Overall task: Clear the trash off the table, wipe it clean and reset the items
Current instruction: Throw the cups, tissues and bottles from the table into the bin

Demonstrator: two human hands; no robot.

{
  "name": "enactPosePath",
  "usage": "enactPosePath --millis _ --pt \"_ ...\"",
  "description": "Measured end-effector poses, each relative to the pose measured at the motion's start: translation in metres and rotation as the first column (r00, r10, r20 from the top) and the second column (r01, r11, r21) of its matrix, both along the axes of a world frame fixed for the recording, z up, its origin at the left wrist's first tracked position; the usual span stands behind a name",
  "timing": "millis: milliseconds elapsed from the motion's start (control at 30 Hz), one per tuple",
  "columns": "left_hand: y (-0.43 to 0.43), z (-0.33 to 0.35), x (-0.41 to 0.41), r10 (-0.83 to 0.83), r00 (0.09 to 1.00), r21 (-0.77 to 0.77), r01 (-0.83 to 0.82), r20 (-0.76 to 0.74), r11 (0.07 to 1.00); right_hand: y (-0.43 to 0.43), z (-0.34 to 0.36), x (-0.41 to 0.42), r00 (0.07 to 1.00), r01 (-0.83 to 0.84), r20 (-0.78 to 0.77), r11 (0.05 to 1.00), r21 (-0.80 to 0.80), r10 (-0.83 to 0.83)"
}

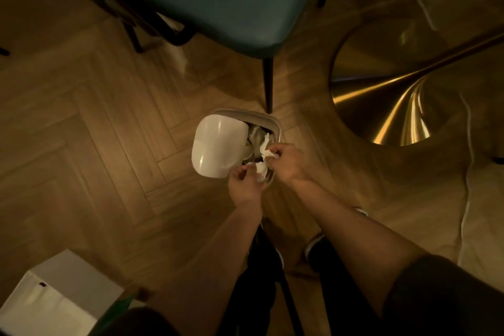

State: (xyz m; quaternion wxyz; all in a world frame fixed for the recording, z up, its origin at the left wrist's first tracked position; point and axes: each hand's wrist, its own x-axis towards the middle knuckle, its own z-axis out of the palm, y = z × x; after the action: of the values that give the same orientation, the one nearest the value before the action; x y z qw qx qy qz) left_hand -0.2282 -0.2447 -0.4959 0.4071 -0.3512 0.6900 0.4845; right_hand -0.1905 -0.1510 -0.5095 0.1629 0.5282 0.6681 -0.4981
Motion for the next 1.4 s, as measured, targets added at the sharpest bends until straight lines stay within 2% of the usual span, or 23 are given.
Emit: enactPosePath --millis 167,300,433,567,667,800,867,933,1067,1200,1333,1400 --pt "-0.001 0.009 -0.001 0.062 0.997 0.088 -0.066 0.051 0.994 0.0 -0.003 -0.011 1.0 0.001 -0.024 0.999 -0.038 -0.002" --pt "-0.004 0.015 0.0 0.057 0.996 0.192 -0.071 0.075 0.979 0.002 0.004 -0.012 0.996 -0.069 -0.071 0.989 -0.13 0.06" --pt "-0.01 0.022 0.005 -0.161 0.987 0.14 0.158 0.008 0.977 0.008 0.023 -0.002 0.989 -0.125 -0.09 0.99 -0.063 0.119" --pt "-0.009 0.064 -0.001 -0.367 0.922 0.101 0.38 -0.125 0.919 0.017 0.07 0.003 0.976 -0.063 -0.211 0.998 0.007 0.063" --pt "0.003 0.108 -0.023 -0.491 0.829 0.022 0.515 -0.267 0.857 0.032 0.124 0.005 0.96 -0.056 -0.275 0.998 -0.007 0.052" --pt "0.031 0.181 -0.048 -0.657 0.58 -0.131 0.694 -0.481 0.708 0.055 0.204 0.01 0.937 -0.041 -0.345 0.998 0.057 0.058" --pt "0.048 0.226 -0.048 -0.678 0.46 -0.14 0.761 -0.572 0.634 0.069 0.245 0.015 0.919 -0.012 -0.391 0.993 0.116 0.057" --pt "0.068 0.273 -0.04 -0.656 0.385 -0.139 0.788 -0.649 0.6 0.085 0.286 0.025 0.887 -0.007 -0.453 0.983 0.185 0.092" --pt "0.109 0.358 -0.009 -0.574 0.322 -0.097 0.808 -0.753 0.581 0.113 0.355 0.059 0.855 0.008 -0.499 0.959 0.282 0.14" --pt "0.15 0.429 0.025 -0.545 0.326 -0.063 0.815 -0.772 0.576 0.148 0.417 0.105 0.863 0.121 -0.504 0.957 0.262 0.029" --pt "0.198 0.488 0.058 -0.575 0.204 -0.134 0.861 -0.793 0.49 0.19 0.479 0.16 0.87 0.175 -0.493 0.952 0.25 -0.031" --pt "0.222 0.511 0.075 -0.567 0.172 -0.139 0.876 -0.805 0.463 0.213 0.501 0.188 0.875 0.192 -0.483 0.945 0.266 -0.042"
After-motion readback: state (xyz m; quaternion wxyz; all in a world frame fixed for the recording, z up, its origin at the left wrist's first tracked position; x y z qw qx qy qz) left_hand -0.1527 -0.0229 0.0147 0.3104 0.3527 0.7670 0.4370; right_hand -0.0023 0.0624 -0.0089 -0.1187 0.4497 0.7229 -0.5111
